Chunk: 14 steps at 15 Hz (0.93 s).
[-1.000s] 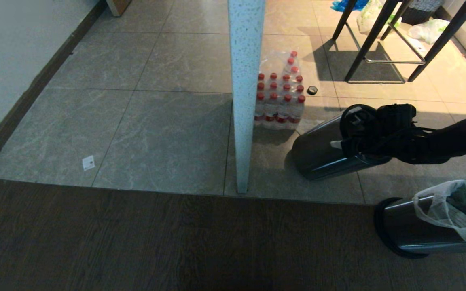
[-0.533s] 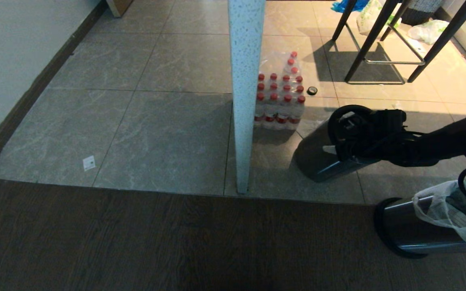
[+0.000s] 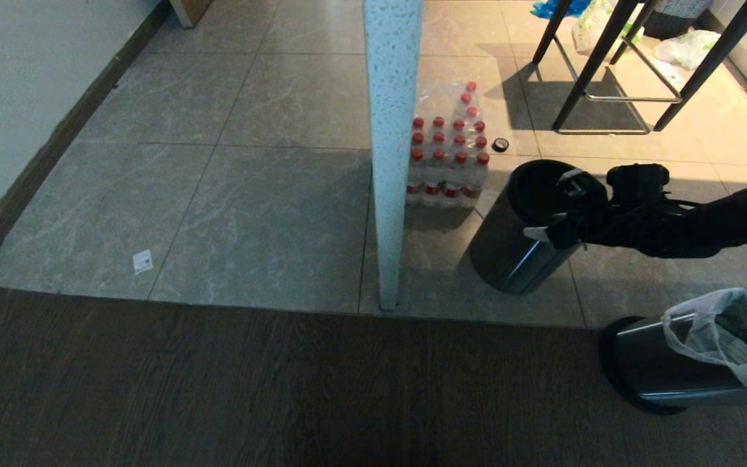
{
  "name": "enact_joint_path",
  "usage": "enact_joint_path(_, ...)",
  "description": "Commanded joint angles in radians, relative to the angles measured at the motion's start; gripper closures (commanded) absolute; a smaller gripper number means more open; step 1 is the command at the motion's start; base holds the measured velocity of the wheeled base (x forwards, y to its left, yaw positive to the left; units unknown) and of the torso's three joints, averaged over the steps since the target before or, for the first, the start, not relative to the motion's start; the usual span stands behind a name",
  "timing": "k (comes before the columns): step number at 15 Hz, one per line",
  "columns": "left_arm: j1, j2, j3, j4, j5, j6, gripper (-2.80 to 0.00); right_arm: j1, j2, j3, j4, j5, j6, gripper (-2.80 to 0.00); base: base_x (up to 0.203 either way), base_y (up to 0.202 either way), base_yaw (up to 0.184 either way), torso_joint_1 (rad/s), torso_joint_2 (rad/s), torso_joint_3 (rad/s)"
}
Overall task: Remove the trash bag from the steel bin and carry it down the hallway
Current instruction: Place the outer trash can on the ground, then pick up the trash bag
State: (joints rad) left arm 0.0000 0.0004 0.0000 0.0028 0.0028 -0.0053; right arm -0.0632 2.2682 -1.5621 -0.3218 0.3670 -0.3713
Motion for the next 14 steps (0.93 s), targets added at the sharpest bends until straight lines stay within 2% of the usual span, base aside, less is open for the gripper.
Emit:
enact_joint_path(1, 0.0, 0.0, 0.0, 0.0, 0.0, -0.001, 0.0, -0.034, -0.122, 0.008, 0.015, 0.004, 0.003, -2.8, 0.0, 0.0, 0.0, 0.0, 0.0, 0.0)
enact_joint_path(5, 0.0, 0.0, 0.0, 0.0, 0.0, -0.001, 0.0, -0.084, -0.259, 0.036, 0.124, 0.011, 0.005, -2.8, 0.0, 0.0, 0.0, 0.0, 0.0, 0.0)
enact_joint_path(6, 0.0, 0.0, 0.0, 0.0, 0.0, -0.001, 0.0, -0.103, -0.306, 0.083, 0.134, 0.013, 0.004, 0.0, 0.0, 0.0, 0.0, 0.0, 0.0, 0.0)
enact_joint_path(10, 0.0, 0.0, 0.0, 0.0, 0.0, -0.001, 0.0, -0.23, -0.543, 0.425, 0.166, 0.005, -0.017, 0.0, 0.0, 0.0, 0.0, 0.0, 0.0, 0.0)
enact_joint_path(14, 0.0, 0.0, 0.0, 0.0, 0.0, -0.001, 0.0, -0.49, -0.783, 0.735, 0.178, 0.004, -0.098, 0.0, 0.0, 0.0, 0.0, 0.0, 0.0, 0.0)
